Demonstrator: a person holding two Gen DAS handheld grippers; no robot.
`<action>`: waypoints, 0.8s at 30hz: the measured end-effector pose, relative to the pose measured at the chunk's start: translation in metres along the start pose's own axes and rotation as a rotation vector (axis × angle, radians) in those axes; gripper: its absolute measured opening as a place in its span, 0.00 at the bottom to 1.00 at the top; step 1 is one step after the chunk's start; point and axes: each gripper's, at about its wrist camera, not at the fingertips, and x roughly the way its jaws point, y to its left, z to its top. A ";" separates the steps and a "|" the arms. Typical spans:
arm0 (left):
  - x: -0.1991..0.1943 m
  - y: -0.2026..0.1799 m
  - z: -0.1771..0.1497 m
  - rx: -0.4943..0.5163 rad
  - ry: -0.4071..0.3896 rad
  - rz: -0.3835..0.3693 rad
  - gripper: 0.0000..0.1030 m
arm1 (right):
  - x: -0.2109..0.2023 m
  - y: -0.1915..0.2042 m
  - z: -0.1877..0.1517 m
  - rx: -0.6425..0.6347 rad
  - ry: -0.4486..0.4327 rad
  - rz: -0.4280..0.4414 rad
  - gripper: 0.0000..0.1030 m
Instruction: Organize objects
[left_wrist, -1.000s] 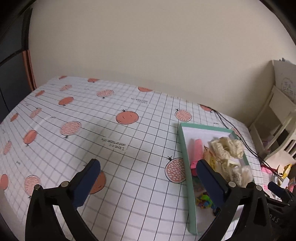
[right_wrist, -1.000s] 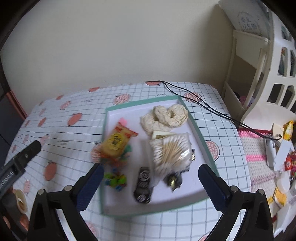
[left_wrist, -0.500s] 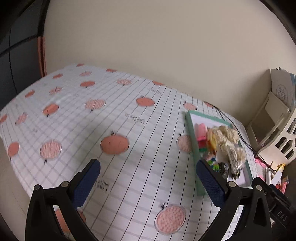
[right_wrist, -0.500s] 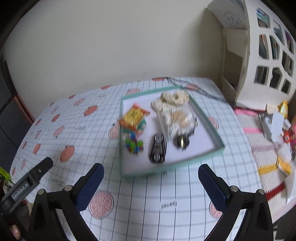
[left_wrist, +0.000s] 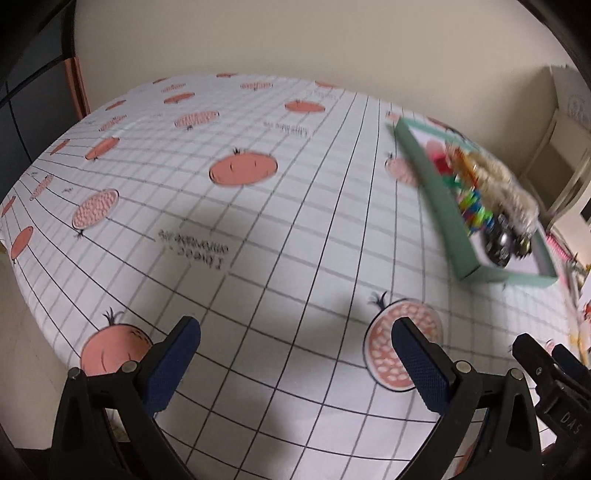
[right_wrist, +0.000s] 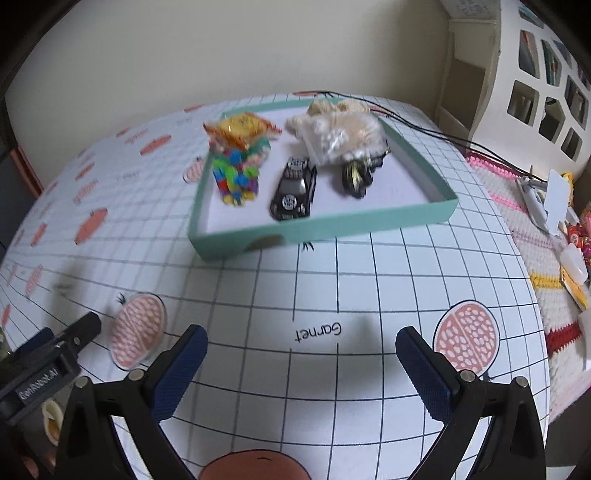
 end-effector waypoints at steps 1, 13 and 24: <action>0.003 0.000 -0.001 0.001 0.009 0.002 1.00 | 0.003 0.000 -0.001 -0.003 0.005 -0.006 1.00; 0.016 -0.010 -0.008 0.069 0.015 0.057 1.00 | 0.019 0.002 -0.010 -0.017 0.002 -0.032 1.00; 0.015 -0.010 -0.009 0.068 -0.021 0.058 1.00 | 0.019 0.000 -0.011 -0.006 -0.023 -0.037 1.00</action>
